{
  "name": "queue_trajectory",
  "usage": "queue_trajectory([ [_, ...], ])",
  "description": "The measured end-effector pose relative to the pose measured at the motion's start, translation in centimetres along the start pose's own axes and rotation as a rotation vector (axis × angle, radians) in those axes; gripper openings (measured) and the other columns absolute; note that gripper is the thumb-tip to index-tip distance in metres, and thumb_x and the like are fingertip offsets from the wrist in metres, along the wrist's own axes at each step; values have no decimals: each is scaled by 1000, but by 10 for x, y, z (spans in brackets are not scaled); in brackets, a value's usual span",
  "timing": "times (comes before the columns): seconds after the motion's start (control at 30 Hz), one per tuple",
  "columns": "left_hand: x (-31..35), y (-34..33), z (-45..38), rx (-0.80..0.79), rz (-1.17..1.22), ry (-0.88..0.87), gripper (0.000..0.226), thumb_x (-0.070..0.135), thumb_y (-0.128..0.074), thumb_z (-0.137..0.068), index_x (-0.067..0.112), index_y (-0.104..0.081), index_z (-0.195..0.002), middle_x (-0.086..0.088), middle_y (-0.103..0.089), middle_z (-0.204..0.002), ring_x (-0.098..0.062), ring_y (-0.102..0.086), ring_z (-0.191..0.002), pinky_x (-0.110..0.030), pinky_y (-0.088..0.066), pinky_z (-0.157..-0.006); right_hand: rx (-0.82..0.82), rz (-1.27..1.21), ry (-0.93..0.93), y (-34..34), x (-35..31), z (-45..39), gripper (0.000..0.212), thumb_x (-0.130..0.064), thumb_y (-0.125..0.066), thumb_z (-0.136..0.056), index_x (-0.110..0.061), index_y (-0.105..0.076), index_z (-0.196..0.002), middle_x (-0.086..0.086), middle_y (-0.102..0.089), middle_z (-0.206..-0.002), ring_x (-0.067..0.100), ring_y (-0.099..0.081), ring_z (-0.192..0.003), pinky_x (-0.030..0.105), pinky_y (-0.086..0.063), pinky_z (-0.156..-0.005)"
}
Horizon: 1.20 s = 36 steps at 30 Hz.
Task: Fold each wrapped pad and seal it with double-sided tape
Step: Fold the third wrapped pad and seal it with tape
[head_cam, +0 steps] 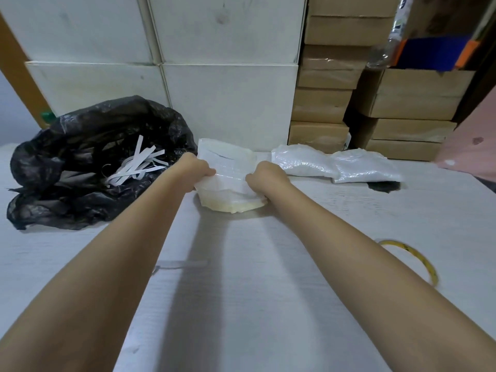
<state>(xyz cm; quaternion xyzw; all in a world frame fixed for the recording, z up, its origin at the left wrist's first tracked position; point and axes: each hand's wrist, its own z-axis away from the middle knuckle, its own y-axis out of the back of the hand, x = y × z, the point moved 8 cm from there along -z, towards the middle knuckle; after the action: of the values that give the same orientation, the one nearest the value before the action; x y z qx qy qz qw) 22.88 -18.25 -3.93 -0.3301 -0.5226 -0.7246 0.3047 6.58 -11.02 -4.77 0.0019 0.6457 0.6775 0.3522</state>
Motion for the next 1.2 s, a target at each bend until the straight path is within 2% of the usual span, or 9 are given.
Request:
queue_trajectory([
  [0.13,-8,16,19,-24,210,15,24,7,-69,-81,5,-56,-102,-16,-63,-110,-33,-63,-97,-47,-51,-90,23,-11,37,14,11,23,40,-35,-36,-96,-14,-37,-62,0,-48,-67,26,-50,-76,28,-39,-63],
  [0.37,-11,7,108,-179,419,-67,17,1,-64,-84,5,-57,-98,-13,-68,-98,-22,-67,-75,-32,-57,-62,-106,-839,-20,21,47,91,36,-35,-55,-89,-4,-63,-105,8,-60,-83,22,-56,-64,24,-47,-55],
  [0.47,-14,-15,151,-248,471,-85,11,1,-62,-86,7,-58,-94,-4,-74,-78,-9,-66,-56,-18,-52,-46,-72,-958,7,26,71,132,24,-18,-60,-88,4,-65,-96,10,-61,-81,18,-58,-63,22,-46,-55],
  [0.53,-18,-29,175,-278,497,-89,11,1,-62,-86,10,-56,-87,0,-75,-70,-6,-67,-52,-16,-53,-49,-23,-960,0,28,91,157,14,-10,-61,-87,-2,-64,-76,5,-61,-67,11,-57,-52,15,-43,-45],
  [0.63,-26,-45,194,-251,468,-96,29,6,-69,-82,1,-59,-108,-17,-70,-101,-22,-68,-75,-30,-55,-67,26,-932,-12,29,119,185,18,-9,-63,-86,0,-62,-71,-1,-58,-55,8,-54,-47,12,-40,-43],
  [0.8,-33,-65,212,-166,292,-192,22,18,-73,-79,5,-57,-87,-5,-62,-74,-15,-58,-58,-17,-44,-42,139,-877,10,32,148,205,15,-11,-66,-84,2,-67,-90,20,-70,-82,17,-62,-69,21,-48,-64],
  [0.87,-35,-70,215,-126,227,-223,27,23,-74,-78,5,-54,-79,-8,-54,-69,-20,-51,-56,-24,-39,-46,196,-819,25,35,155,205,16,-11,-67,-83,3,-67,-90,30,-66,-90,21,-59,-73,29,-46,-69],
  [1.03,-38,-79,217,-35,41,-255,40,35,-73,-75,1,-58,-88,-14,-66,-85,-33,-63,-77,-47,-51,-71,260,-675,58,35,161,202,14,-14,-66,-83,-7,-67,-94,2,-68,-78,20,-64,-73,27,-47,-65],
  [1.2,-40,-81,217,36,-135,-267,36,41,-67,-79,8,-54,-88,-1,-57,-79,-21,-53,-71,-35,-41,-64,326,-514,73,33,164,200,17,-20,-67,-83,-9,-63,-95,1,-63,-80,16,-58,-73,21,-41,-61],
])
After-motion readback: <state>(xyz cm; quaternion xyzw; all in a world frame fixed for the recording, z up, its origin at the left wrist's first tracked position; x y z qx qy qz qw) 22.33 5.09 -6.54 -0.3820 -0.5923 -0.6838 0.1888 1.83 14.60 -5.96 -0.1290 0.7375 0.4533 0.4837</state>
